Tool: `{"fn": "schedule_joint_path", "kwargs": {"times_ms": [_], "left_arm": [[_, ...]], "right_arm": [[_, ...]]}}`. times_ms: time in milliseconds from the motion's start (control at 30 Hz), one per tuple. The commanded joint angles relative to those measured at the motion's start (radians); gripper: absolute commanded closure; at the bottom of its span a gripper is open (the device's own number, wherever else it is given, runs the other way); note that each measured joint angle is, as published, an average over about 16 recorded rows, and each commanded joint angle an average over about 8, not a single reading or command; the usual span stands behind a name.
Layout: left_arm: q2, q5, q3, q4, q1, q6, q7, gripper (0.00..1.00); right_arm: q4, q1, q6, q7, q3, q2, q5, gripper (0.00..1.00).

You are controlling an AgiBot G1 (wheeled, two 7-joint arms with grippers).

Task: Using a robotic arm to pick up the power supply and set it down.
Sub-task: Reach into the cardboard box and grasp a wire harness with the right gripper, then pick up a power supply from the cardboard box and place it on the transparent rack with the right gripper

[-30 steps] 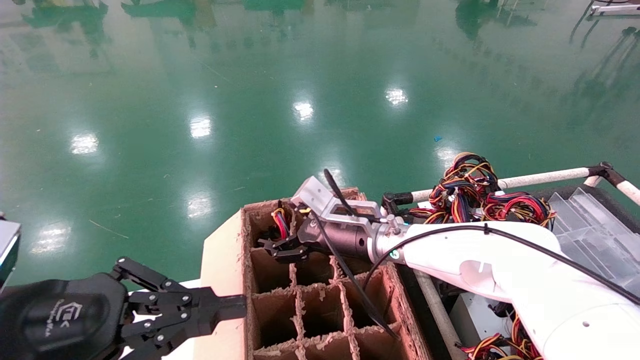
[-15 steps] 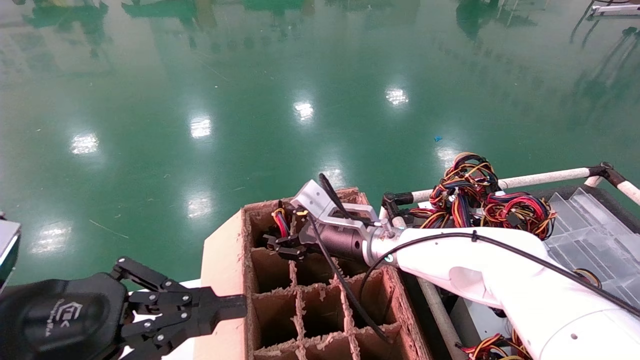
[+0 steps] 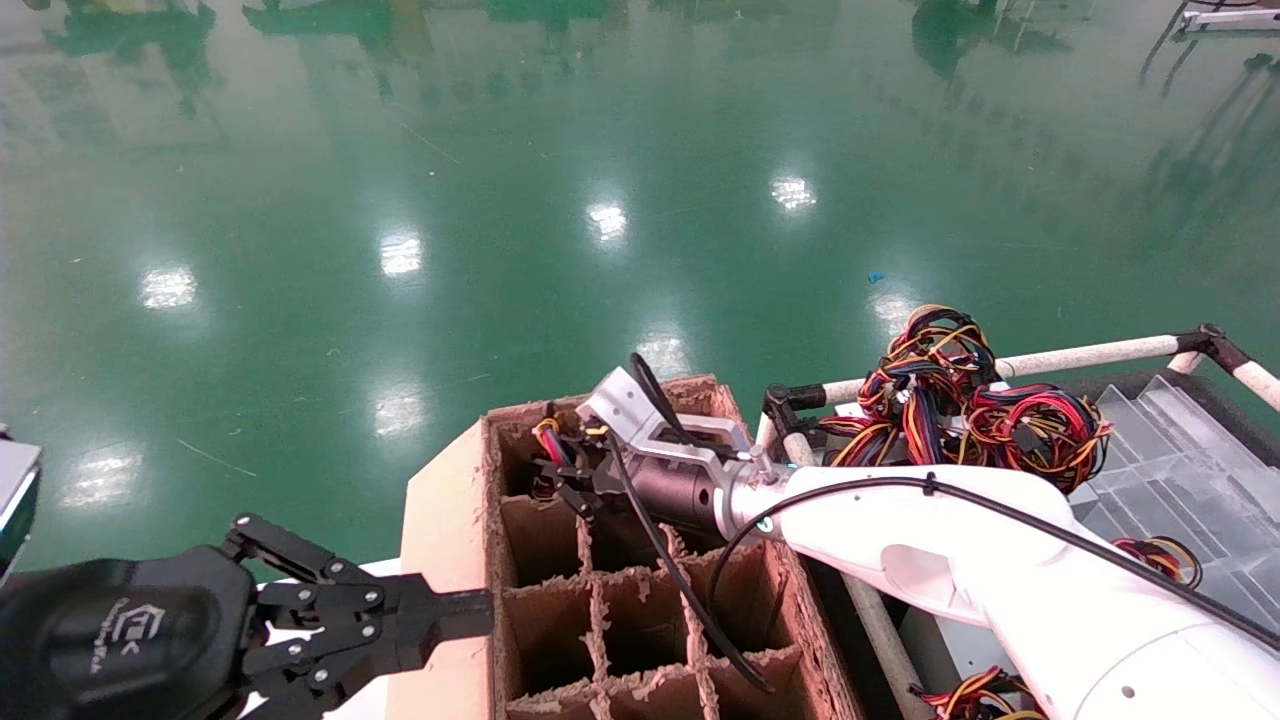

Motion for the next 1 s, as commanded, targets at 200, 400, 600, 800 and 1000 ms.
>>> {"fn": "schedule_joint_path", "kwargs": {"times_ms": [200, 400, 600, 800, 1000], "left_arm": [[0.000, 0.000, 0.000, 0.000, 0.000, 0.000, 0.000, 0.80], [0.000, 0.000, 0.000, 0.000, 0.000, 0.000, 0.000, 0.10], [0.000, 0.000, 0.000, 0.000, 0.000, 0.000, 0.000, 0.00], [0.000, 0.000, 0.000, 0.000, 0.000, 0.000, 0.000, 0.00], [0.000, 0.000, 0.000, 0.000, 0.000, 0.000, 0.000, 0.00]], "right_arm": [[-0.002, 0.001, 0.011, 0.007, -0.042, 0.001, 0.054, 1.00], [-0.008, 0.004, 0.008, 0.001, -0.062, 0.003, 0.104, 1.00], [-0.022, 0.011, -0.015, -0.015, -0.063, 0.006, 0.163, 1.00], [-0.042, 0.029, -0.070, -0.050, -0.040, 0.015, 0.235, 1.00], [-0.056, 0.057, -0.172, -0.107, 0.005, 0.039, 0.308, 1.00]]}}
